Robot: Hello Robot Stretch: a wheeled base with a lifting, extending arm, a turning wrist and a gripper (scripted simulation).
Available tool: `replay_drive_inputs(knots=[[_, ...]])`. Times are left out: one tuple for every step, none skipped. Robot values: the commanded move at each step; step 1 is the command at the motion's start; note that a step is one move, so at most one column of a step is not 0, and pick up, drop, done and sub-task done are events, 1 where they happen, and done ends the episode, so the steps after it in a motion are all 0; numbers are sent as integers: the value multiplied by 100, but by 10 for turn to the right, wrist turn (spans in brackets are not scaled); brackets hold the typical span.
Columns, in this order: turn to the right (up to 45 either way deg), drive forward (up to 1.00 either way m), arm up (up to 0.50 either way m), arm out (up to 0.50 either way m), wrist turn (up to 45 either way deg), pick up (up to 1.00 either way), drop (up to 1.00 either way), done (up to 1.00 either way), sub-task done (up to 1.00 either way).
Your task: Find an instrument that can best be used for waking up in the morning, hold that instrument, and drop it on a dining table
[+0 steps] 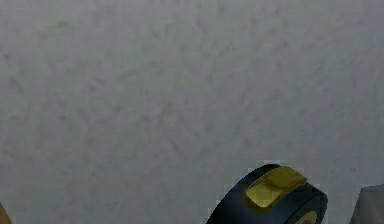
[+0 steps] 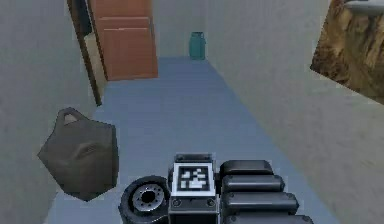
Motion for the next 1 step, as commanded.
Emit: replay_drive_inputs(knots=[[-450, 0, 0, 0, 0, 0, 0, 0, 0]])
